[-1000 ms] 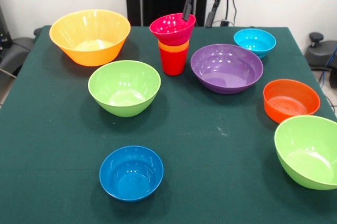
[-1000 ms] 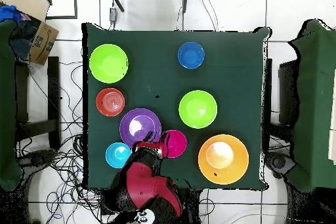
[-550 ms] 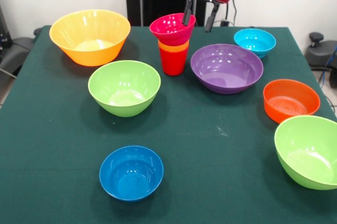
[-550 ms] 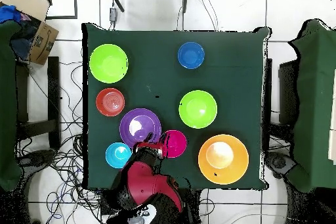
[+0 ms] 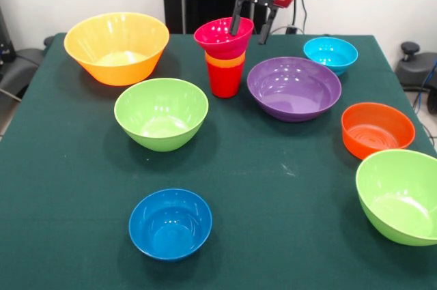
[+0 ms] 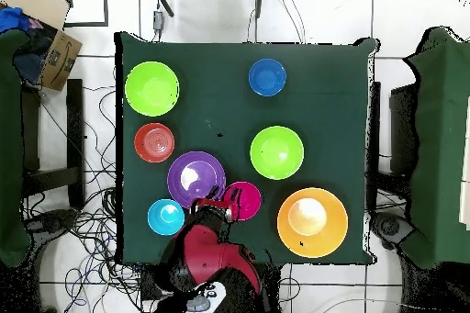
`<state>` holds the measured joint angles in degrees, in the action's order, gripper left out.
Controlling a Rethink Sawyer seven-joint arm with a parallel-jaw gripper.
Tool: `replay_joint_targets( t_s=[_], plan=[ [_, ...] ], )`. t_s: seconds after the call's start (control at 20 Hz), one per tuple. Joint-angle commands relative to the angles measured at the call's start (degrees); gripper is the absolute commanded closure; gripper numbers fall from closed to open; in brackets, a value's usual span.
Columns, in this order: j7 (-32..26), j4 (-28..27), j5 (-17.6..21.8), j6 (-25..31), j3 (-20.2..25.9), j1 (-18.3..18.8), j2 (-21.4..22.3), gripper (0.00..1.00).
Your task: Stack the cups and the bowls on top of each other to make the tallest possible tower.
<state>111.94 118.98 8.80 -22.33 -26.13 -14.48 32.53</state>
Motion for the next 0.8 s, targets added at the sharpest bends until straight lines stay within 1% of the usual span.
replay_joint_targets(
  t_s=[0.05,0.65,0.8],
  plan=[
    [10.67,1.44,1.59,-3.27,8.89,2.35,-3.39,0.00],
    [11.55,2.11,3.66,-7.52,12.75,6.20,-4.24,0.00],
    [10.88,2.30,3.60,-7.09,12.60,6.75,-4.22,0.00]
  ],
)
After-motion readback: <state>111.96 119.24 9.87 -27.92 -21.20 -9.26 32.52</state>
